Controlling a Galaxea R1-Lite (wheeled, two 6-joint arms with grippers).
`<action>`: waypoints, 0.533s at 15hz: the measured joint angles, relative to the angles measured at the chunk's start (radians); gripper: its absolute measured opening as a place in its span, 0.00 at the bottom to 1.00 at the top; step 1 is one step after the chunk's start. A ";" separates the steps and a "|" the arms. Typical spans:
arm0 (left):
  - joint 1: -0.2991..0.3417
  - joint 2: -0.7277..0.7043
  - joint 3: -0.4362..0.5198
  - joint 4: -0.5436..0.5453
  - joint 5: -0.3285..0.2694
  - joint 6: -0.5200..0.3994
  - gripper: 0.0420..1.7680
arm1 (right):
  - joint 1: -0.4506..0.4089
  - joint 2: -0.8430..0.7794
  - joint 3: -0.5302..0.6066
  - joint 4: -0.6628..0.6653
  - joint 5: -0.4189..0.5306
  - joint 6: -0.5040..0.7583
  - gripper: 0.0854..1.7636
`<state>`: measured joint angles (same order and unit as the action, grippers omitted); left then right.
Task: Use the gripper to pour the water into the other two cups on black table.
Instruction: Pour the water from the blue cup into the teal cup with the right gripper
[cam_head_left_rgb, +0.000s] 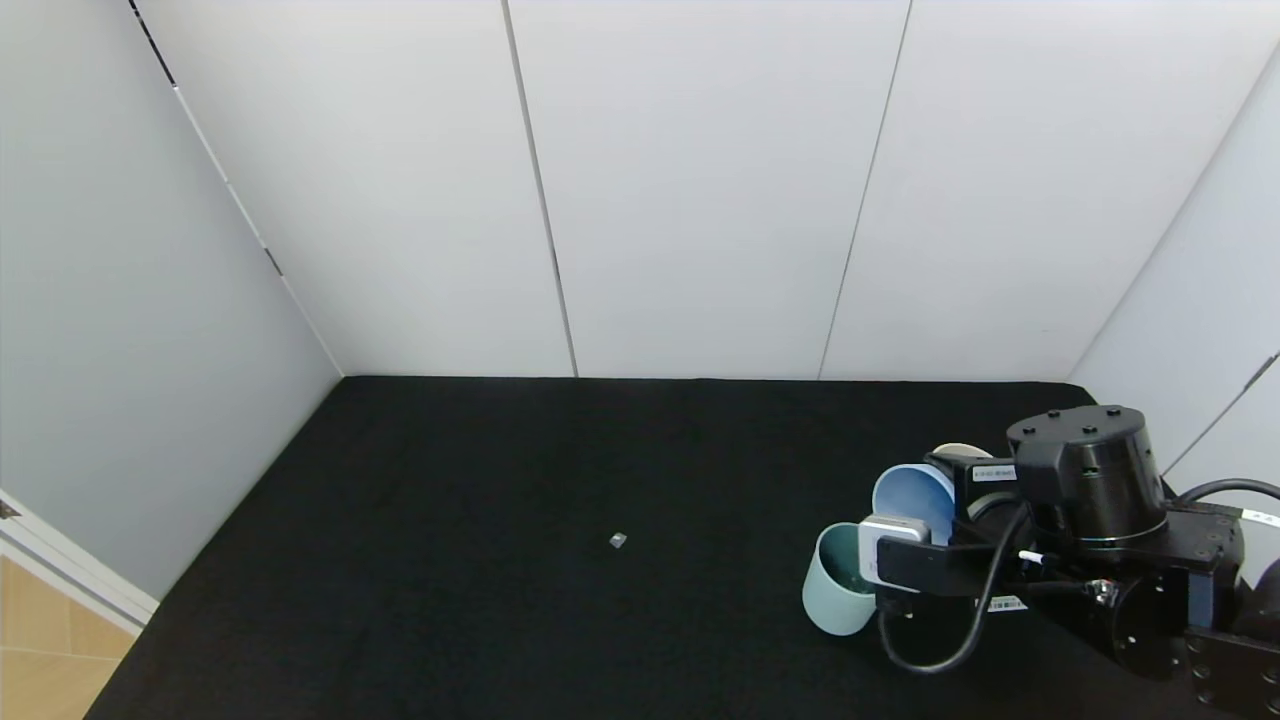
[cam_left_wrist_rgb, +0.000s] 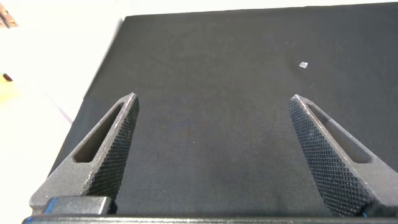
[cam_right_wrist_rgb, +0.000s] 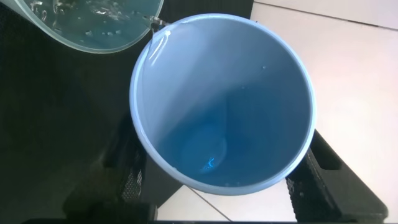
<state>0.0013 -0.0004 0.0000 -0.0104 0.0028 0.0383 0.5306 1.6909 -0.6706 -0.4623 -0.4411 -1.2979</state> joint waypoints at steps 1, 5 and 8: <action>0.000 0.000 0.000 0.000 0.000 0.000 0.97 | 0.000 0.000 0.000 0.000 0.000 -0.005 0.71; 0.000 0.000 0.000 0.000 0.000 0.000 0.97 | 0.001 -0.001 0.000 -0.001 -0.002 -0.029 0.71; 0.000 0.000 0.000 0.000 0.000 0.000 0.97 | 0.001 -0.001 0.001 -0.002 -0.005 -0.051 0.71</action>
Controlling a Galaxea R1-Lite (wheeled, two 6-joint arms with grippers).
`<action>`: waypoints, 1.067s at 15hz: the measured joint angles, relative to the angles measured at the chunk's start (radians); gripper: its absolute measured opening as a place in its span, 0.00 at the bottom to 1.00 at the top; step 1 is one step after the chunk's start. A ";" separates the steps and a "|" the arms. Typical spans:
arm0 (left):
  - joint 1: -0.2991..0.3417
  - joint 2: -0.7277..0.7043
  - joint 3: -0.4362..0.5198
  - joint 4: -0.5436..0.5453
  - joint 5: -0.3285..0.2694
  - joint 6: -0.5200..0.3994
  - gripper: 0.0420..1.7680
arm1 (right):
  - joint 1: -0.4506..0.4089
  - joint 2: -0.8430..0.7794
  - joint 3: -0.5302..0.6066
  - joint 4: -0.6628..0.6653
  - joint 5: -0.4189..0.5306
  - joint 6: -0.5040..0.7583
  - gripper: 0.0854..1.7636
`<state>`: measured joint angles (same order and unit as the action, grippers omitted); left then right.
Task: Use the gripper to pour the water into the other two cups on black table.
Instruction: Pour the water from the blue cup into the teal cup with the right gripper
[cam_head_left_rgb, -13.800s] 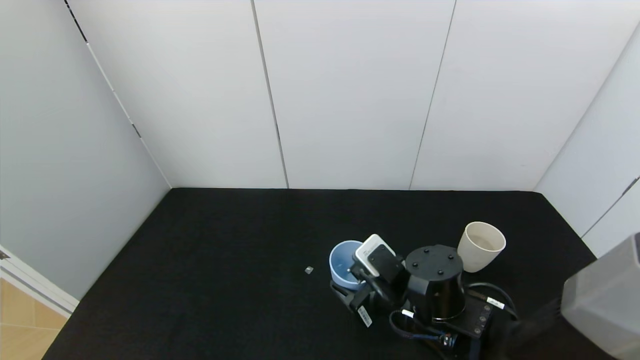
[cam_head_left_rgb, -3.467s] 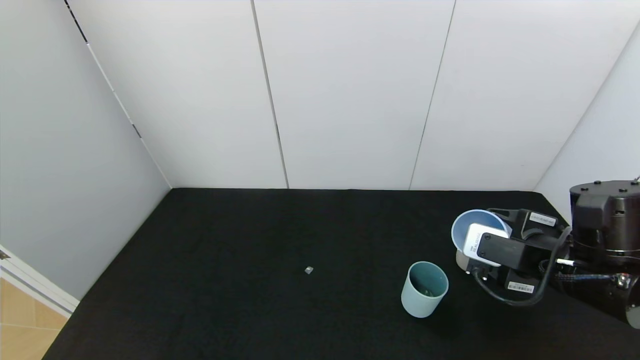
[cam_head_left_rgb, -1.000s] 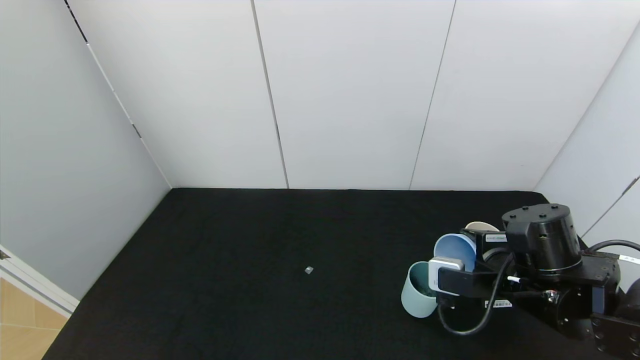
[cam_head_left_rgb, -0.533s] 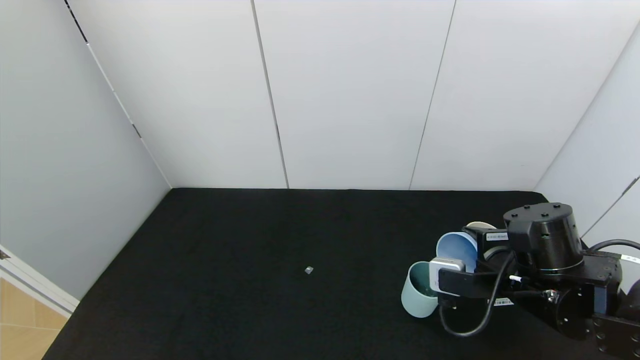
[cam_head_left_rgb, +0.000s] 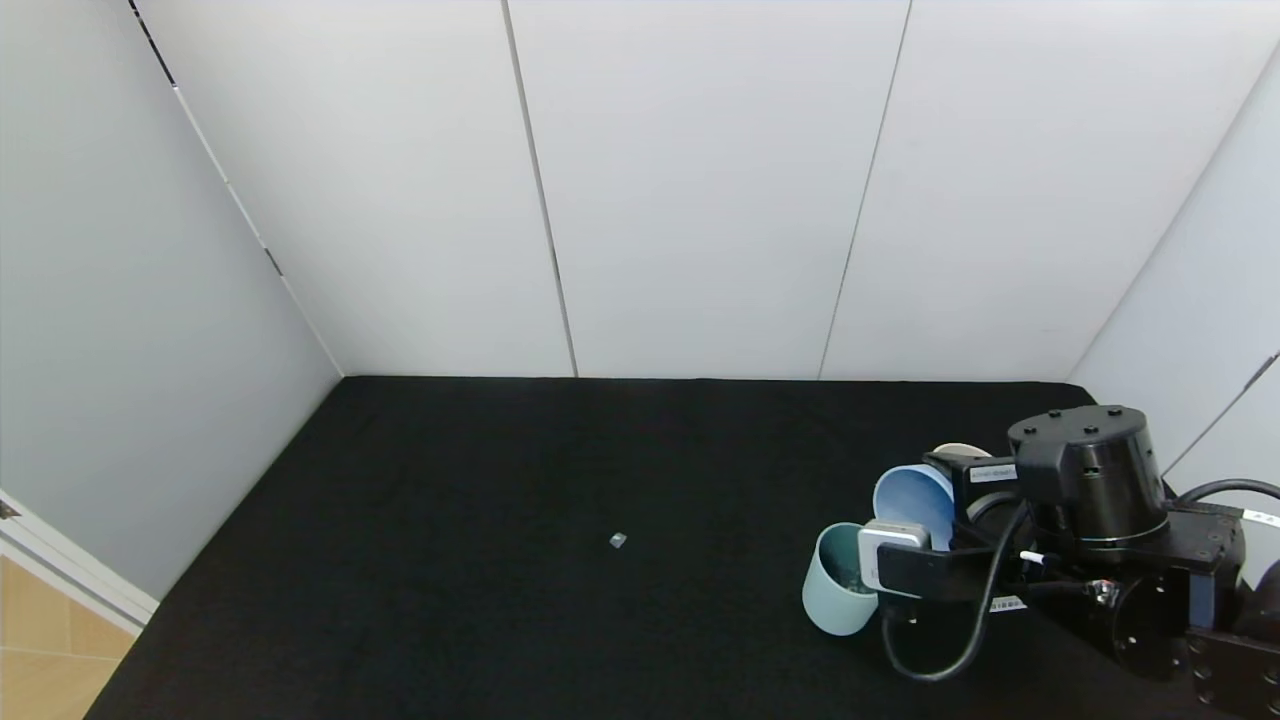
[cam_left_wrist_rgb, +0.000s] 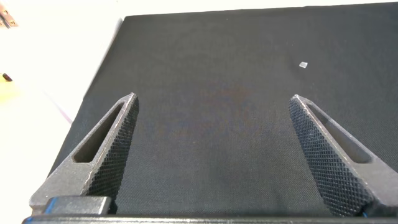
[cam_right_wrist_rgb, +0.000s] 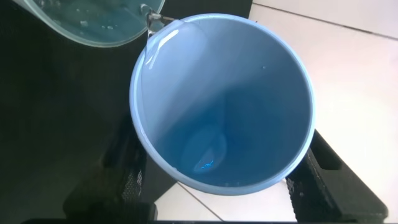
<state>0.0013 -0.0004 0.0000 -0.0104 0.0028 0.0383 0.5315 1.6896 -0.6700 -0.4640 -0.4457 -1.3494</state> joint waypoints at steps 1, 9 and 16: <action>0.000 0.000 0.000 0.000 0.000 0.000 0.97 | -0.001 0.000 0.000 -0.002 0.000 -0.010 0.71; 0.000 0.000 0.000 0.000 0.000 0.000 0.97 | -0.001 -0.004 -0.008 -0.010 0.000 -0.047 0.71; 0.000 0.000 0.000 0.000 0.000 0.000 0.97 | -0.003 -0.010 -0.007 -0.012 0.008 -0.039 0.71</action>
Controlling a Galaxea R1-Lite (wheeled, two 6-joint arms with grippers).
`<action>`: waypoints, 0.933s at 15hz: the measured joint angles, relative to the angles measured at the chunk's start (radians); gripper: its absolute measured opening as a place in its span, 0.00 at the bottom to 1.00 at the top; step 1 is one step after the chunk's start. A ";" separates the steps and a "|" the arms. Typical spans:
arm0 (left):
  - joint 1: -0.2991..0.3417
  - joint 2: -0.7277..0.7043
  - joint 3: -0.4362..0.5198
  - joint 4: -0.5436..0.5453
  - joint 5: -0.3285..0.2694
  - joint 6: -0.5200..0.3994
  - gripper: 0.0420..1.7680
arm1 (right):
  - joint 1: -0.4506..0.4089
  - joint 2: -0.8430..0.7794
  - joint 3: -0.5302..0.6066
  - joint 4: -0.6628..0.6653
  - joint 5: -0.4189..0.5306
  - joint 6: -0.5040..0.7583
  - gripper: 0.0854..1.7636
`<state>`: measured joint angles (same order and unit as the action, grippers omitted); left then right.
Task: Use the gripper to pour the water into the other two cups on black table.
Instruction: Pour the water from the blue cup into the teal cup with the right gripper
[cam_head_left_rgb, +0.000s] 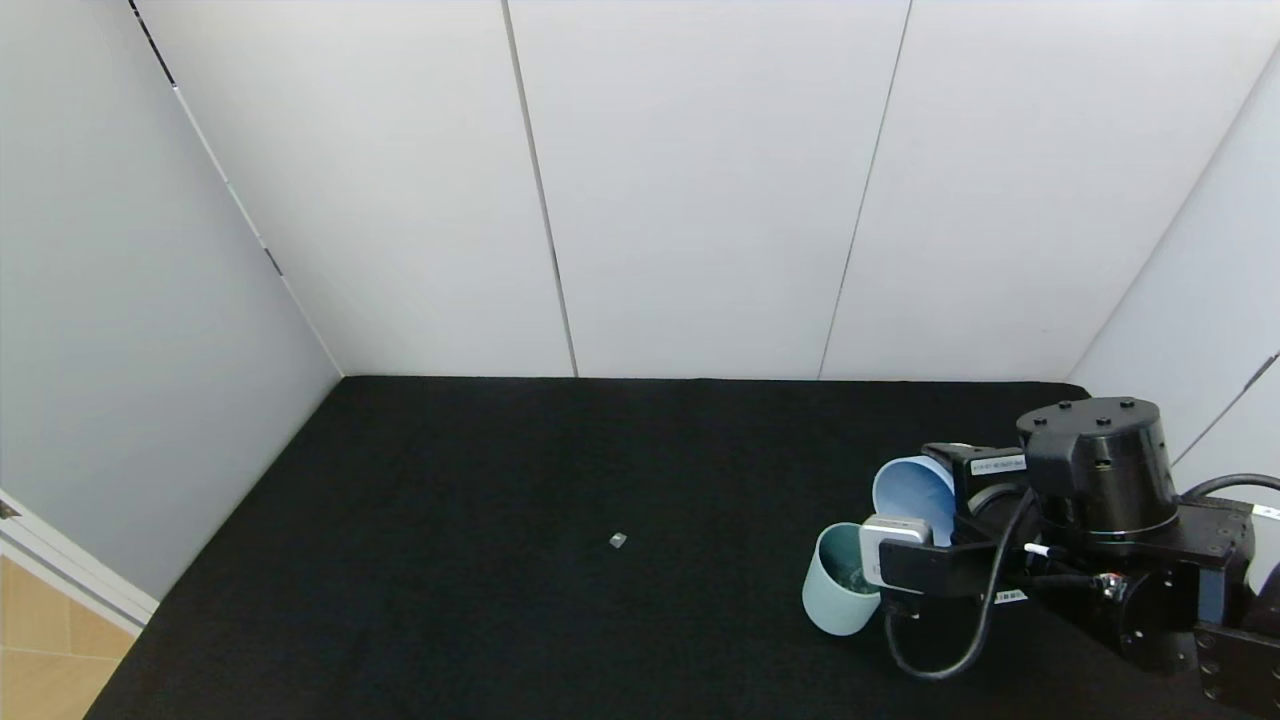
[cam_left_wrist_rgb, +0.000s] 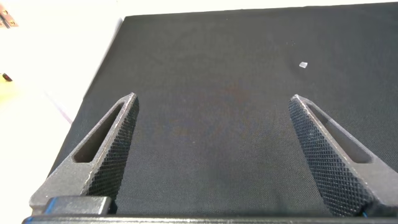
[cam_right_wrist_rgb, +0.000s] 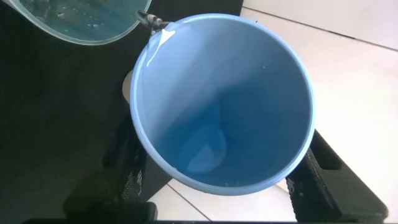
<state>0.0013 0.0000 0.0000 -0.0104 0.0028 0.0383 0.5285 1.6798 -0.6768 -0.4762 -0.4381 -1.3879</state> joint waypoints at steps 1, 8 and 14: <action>0.000 0.000 0.000 0.000 0.000 0.000 0.97 | -0.003 -0.001 0.001 0.000 0.001 0.009 0.71; 0.000 0.000 0.000 0.000 0.000 0.000 0.97 | 0.006 -0.010 -0.008 0.005 0.053 0.310 0.71; 0.000 0.000 0.000 0.000 0.000 0.000 0.97 | -0.017 0.000 -0.126 0.017 0.097 0.515 0.71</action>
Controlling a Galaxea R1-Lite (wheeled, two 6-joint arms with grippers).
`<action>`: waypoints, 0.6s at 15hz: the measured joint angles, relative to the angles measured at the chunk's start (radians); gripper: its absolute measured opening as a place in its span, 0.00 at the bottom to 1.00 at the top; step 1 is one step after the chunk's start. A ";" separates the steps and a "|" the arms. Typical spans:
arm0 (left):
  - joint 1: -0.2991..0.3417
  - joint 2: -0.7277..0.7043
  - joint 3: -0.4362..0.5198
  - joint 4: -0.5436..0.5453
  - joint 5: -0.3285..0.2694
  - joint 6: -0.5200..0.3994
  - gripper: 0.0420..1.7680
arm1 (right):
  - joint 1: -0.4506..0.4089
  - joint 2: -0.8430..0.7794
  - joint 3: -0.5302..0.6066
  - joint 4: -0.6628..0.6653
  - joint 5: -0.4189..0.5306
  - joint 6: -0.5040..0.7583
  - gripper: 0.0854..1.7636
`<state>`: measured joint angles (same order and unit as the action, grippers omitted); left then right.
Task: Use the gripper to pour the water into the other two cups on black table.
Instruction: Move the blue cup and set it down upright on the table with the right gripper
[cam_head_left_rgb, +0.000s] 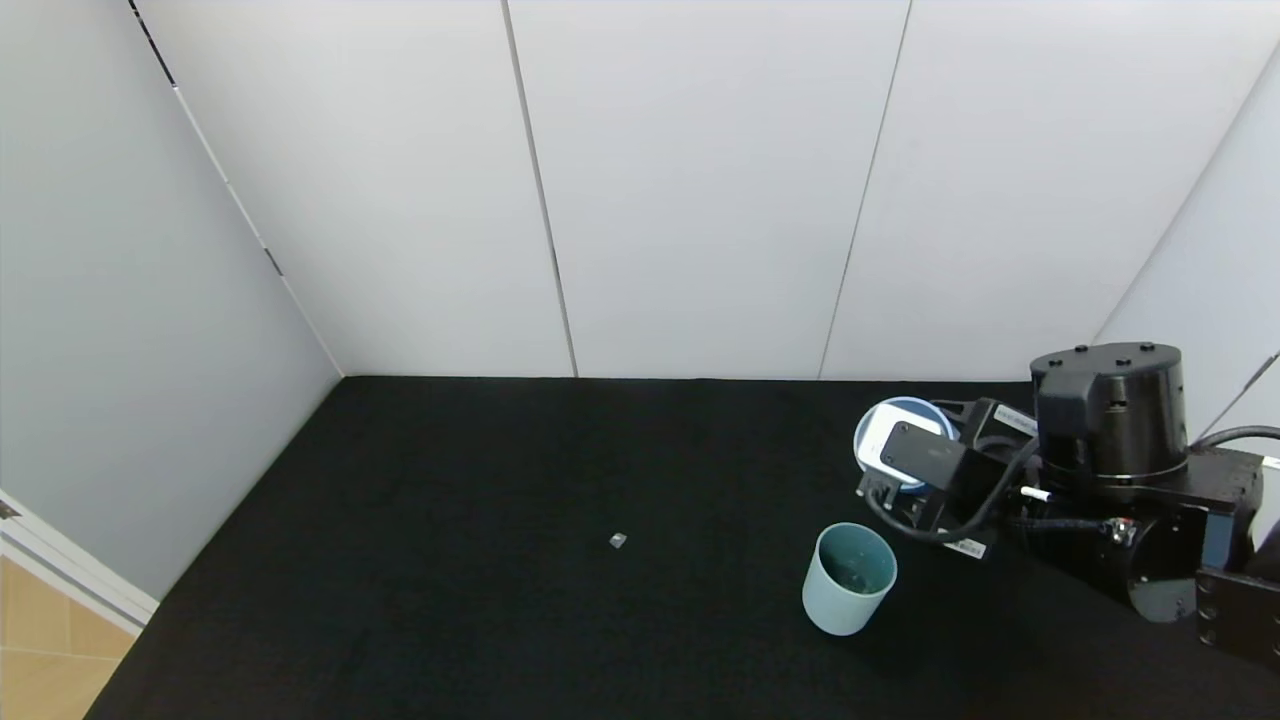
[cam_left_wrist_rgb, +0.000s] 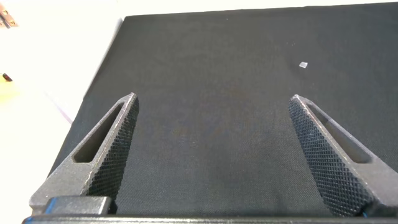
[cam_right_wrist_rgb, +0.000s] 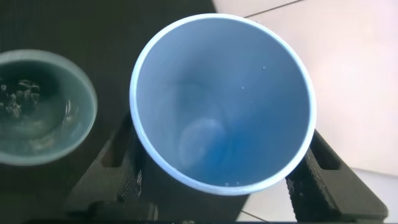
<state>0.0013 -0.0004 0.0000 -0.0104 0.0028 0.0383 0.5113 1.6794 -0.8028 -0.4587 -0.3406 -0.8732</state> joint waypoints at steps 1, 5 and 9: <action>0.000 0.000 0.000 0.000 0.000 0.000 0.97 | -0.002 0.011 -0.025 0.001 0.005 0.045 0.71; 0.000 0.000 0.000 0.000 0.000 0.000 0.97 | -0.007 0.079 -0.139 0.001 0.040 0.206 0.71; 0.000 0.000 0.000 0.000 0.000 0.000 0.97 | -0.013 0.184 -0.288 0.004 0.055 0.326 0.71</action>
<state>0.0013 0.0000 0.0000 -0.0104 0.0028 0.0385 0.4979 1.8636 -1.0906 -0.4551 -0.2857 -0.5470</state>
